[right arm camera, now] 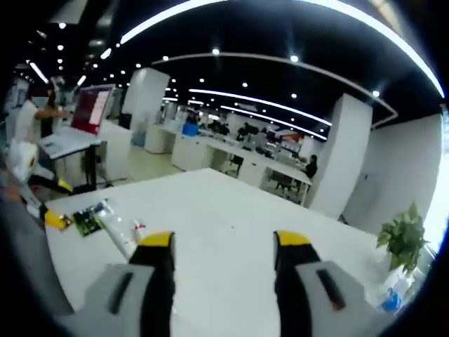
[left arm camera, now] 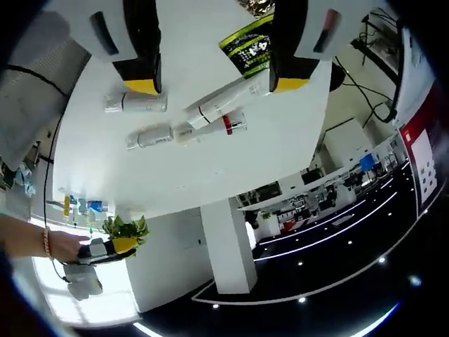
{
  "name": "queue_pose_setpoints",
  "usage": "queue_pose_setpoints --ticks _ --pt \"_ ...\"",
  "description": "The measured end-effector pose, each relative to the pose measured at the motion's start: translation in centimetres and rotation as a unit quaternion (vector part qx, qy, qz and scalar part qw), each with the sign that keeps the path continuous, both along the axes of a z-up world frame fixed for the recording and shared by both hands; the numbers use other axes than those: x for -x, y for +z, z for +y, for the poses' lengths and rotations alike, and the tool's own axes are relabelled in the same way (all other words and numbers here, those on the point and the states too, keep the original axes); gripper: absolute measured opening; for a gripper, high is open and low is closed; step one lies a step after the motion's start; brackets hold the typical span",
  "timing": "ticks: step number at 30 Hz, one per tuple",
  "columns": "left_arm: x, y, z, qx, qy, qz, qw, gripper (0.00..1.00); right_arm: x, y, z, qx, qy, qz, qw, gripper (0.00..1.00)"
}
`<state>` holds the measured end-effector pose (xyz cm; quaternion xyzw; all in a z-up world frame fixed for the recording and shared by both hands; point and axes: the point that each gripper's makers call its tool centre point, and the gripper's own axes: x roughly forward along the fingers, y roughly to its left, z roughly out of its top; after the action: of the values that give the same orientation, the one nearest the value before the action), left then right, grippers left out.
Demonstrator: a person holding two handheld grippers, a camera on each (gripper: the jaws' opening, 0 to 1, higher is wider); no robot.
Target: Arrange the skincare products in the storage area until every visible bottle or jar stands upright without overlapping.
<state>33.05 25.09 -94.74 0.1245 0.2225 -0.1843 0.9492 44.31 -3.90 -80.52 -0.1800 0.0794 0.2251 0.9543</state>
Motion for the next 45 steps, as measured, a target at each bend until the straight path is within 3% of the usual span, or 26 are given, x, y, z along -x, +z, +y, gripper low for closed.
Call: queue_pose_setpoints --ticks 4,5,7,8,11,14,18,25,36,40,45 --pt "-0.3 0.4 0.9 0.009 0.008 -0.006 0.9999 0.64 0.2 1.2 -1.2 -0.019 -0.009 -0.011 0.9997 0.57" --pt "-0.2 0.2 1.0 0.009 0.008 -0.003 0.9999 0.64 0.3 0.8 -1.6 -0.004 -0.012 -0.004 0.9999 0.57" --pt "0.0 0.2 1.3 0.005 0.01 -0.004 0.9999 0.64 0.6 -0.1 -2.9 0.085 -0.013 0.011 0.9962 0.58" --pt "0.0 0.2 1.3 0.004 0.009 -0.005 0.9999 0.64 0.7 0.0 -3.6 0.106 -0.017 0.012 0.9941 0.58" --pt "-0.4 0.6 1.6 0.002 0.011 -0.012 0.9999 0.64 1.0 1.5 -3.7 0.062 -0.014 0.004 0.998 0.58" --pt "-0.7 0.9 1.6 0.01 0.012 -0.015 0.9998 0.64 1.2 1.9 -3.7 0.066 -0.016 -0.002 0.9977 0.59" --pt "-0.9 1.3 1.4 0.02 0.011 -0.019 0.9996 0.64 1.4 1.3 -2.5 0.05 -0.009 0.0 0.9987 0.6" --pt "-1.7 2.2 1.4 0.002 0.012 -0.043 0.999 0.64 1.5 -0.2 -0.1 0.04 0.011 0.011 0.9991 0.6" --pt "-1.8 2.0 1.3 0.028 0.008 -0.028 0.9992 0.63 0.1 0.0 3.1 0.026 0.044 0.015 0.9986 0.6" --pt "-1.7 1.9 1.2 0.036 0.007 -0.022 0.9991 0.63 -0.7 -0.6 4.6 0.026 0.061 0.026 0.9975 0.6" --pt "-1.6 1.5 1.1 0.029 0.001 -0.015 0.9995 0.63 -1.7 -0.7 7.4 -0.003 0.086 0.05 0.995 0.6"
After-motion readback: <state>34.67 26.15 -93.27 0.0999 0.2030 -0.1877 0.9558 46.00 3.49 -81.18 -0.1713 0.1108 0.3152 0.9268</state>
